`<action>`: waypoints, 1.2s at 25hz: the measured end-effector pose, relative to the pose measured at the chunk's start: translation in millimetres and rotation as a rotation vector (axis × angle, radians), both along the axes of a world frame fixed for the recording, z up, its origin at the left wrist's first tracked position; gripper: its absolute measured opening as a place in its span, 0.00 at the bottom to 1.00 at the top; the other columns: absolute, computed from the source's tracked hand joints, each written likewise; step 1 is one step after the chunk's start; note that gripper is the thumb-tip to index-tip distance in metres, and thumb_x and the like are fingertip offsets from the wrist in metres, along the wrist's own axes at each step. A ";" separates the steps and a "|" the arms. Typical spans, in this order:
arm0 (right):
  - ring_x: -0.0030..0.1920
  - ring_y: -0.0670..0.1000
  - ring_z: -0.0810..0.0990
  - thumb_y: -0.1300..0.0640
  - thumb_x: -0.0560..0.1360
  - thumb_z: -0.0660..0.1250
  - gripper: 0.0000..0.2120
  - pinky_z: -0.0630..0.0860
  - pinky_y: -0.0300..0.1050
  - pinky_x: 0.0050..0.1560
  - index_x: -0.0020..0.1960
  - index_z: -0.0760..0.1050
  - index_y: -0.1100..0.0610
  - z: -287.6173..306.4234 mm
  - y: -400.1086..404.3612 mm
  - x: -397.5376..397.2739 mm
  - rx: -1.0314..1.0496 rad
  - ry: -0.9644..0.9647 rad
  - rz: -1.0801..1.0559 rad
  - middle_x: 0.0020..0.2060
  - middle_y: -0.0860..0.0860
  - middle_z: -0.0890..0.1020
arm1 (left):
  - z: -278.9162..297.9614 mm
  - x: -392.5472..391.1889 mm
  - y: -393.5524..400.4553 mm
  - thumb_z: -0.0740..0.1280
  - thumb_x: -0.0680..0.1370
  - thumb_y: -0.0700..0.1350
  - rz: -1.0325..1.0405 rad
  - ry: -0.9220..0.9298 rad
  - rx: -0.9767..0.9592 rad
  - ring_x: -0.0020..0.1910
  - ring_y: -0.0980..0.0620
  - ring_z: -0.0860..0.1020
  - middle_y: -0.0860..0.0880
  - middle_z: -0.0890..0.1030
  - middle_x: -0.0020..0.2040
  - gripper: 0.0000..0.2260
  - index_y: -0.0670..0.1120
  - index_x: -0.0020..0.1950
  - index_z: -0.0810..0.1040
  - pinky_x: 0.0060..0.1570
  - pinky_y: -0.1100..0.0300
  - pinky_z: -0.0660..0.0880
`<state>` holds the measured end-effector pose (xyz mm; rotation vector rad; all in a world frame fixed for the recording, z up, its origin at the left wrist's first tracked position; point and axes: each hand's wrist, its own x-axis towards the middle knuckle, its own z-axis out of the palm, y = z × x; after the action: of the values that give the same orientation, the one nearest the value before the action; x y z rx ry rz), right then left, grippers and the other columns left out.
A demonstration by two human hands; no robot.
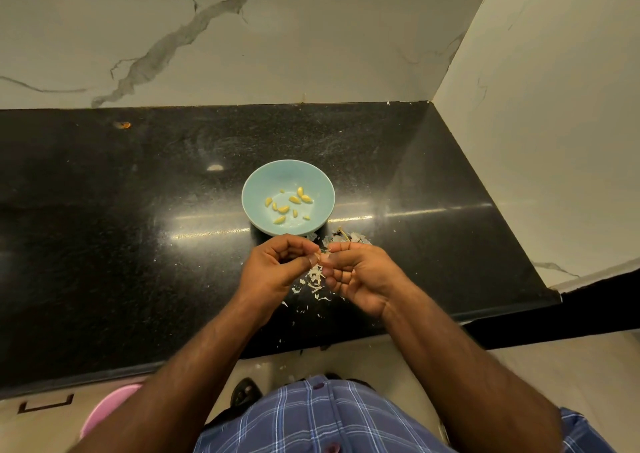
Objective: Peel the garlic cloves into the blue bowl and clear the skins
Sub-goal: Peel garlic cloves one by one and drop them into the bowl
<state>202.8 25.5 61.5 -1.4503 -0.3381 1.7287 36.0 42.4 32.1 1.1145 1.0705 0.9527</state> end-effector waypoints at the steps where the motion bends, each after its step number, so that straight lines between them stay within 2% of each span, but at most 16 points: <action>1: 0.33 0.51 0.81 0.72 0.73 0.71 0.12 0.77 0.44 0.40 0.53 0.77 0.61 -0.6 -0.3 -0.1 -0.014 0.017 0.000 0.34 0.55 0.82 | 0.2 -0.6 0.1 0.74 0.74 0.31 -0.005 0.000 0.001 0.49 0.48 0.85 0.45 0.87 0.47 0.10 0.45 0.48 0.85 0.53 0.56 0.81; 5: 0.33 0.50 0.79 0.72 0.73 0.70 0.12 0.77 0.43 0.38 0.54 0.75 0.61 -1.7 -1.4 -0.7 -0.066 0.087 -0.014 0.33 0.56 0.82 | 4.0 -3.9 -0.1 0.73 0.74 0.30 -0.066 0.056 0.068 0.48 0.51 0.85 0.47 0.87 0.45 0.10 0.45 0.48 0.85 0.52 0.59 0.81; 7: 0.33 0.50 0.79 0.72 0.73 0.70 0.11 0.77 0.43 0.37 0.51 0.75 0.60 -2.0 -2.1 -4.8 -0.013 0.044 -0.023 0.34 0.56 0.81 | 3.7 -4.4 0.4 0.73 0.75 0.31 -0.064 0.090 0.096 0.47 0.52 0.84 0.47 0.87 0.45 0.10 0.45 0.48 0.85 0.51 0.60 0.82; 10: 0.35 0.51 0.77 0.73 0.73 0.71 0.10 0.76 0.44 0.37 0.45 0.76 0.59 -9.7 -2.1 -11.4 0.298 -0.264 -0.030 0.35 0.57 0.79 | -0.2 -0.9 3.3 0.73 0.76 0.33 0.006 0.065 0.016 0.41 0.52 0.83 0.47 0.86 0.42 0.08 0.45 0.49 0.85 0.46 0.60 0.81; 13: 0.37 0.50 0.77 0.69 0.73 0.72 0.07 0.78 0.48 0.40 0.44 0.77 0.60 -16.9 -4.9 -13.9 0.559 -0.586 0.027 0.35 0.56 0.79 | -1.2 3.5 4.4 0.72 0.76 0.34 0.051 -0.068 -0.167 0.32 0.54 0.75 0.44 0.80 0.35 0.04 0.41 0.48 0.85 0.36 0.62 0.74; 16: 0.37 0.51 0.78 0.67 0.74 0.71 0.07 0.78 0.49 0.38 0.45 0.77 0.56 -22.6 -9.2 -13.8 0.696 -0.862 0.139 0.36 0.52 0.81 | 0.5 3.7 5.1 0.72 0.76 0.34 0.057 -0.112 -0.322 0.33 0.54 0.74 0.42 0.79 0.37 0.03 0.38 0.48 0.85 0.35 0.63 0.72; 20: 0.40 0.45 0.74 0.70 0.70 0.68 0.09 0.72 0.35 0.40 0.44 0.77 0.57 -28.2 -11.4 -14.2 0.963 -1.193 0.226 0.38 0.48 0.79 | 0.5 1.6 6.4 0.71 0.76 0.34 0.025 -0.148 -0.441 0.32 0.55 0.76 0.46 0.81 0.36 0.05 0.37 0.50 0.84 0.32 0.66 0.74; 22: 0.41 0.43 0.73 0.70 0.70 0.68 0.10 0.69 0.31 0.41 0.45 0.77 0.56 -30.1 -11.8 -14.1 1.003 -1.234 0.218 0.39 0.48 0.79 | -0.9 0.4 7.2 0.70 0.76 0.34 0.011 -0.143 -0.459 0.32 0.56 0.77 0.46 0.82 0.36 0.05 0.37 0.51 0.84 0.31 0.66 0.73; 30: 0.41 0.45 0.74 0.71 0.70 0.68 0.09 0.69 0.31 0.41 0.45 0.77 0.58 -30.1 -11.9 -11.4 1.016 -1.228 0.213 0.39 0.49 0.80 | -1.5 -0.5 4.7 0.69 0.79 0.38 -0.036 -0.044 -0.391 0.36 0.56 0.77 0.47 0.83 0.40 0.04 0.40 0.51 0.84 0.36 0.64 0.74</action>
<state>191.4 13.5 31.4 -1.4520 -1.7381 0.3487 35.5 47.1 30.6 0.7844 1.1377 0.6976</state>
